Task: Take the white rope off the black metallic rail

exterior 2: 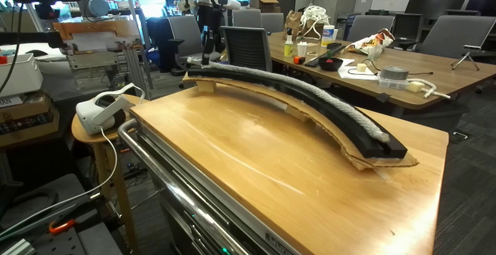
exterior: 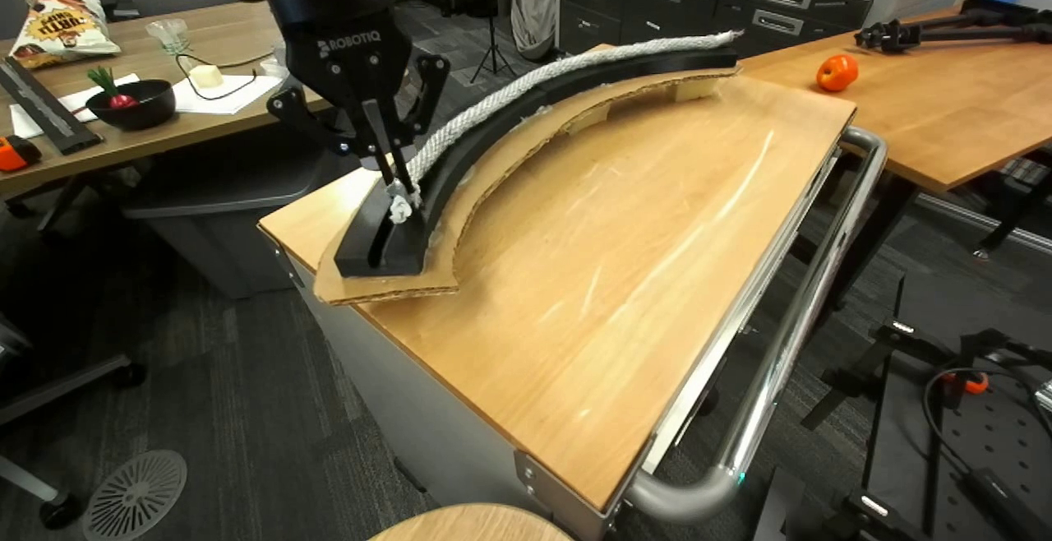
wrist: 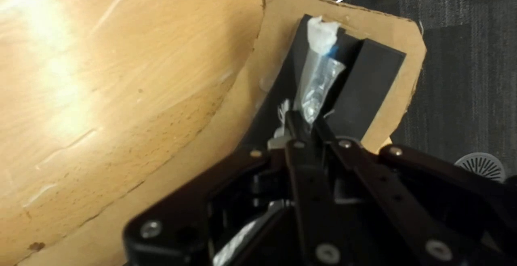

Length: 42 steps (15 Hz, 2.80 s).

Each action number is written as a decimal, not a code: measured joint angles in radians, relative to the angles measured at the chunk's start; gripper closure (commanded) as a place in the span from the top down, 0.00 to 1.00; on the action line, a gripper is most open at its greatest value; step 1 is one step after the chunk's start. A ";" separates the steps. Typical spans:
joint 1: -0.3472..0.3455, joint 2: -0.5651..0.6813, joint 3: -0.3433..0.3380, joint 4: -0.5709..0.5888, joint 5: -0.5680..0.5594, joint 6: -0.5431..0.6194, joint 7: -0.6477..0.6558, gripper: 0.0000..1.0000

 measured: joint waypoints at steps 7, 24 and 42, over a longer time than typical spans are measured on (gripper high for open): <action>0.048 -0.278 0.007 -0.359 -0.078 -0.015 0.110 0.03; 0.051 -0.487 0.054 -0.997 -0.207 0.654 0.651 0.04; 0.040 -0.423 0.036 -0.983 -0.441 0.953 0.705 0.05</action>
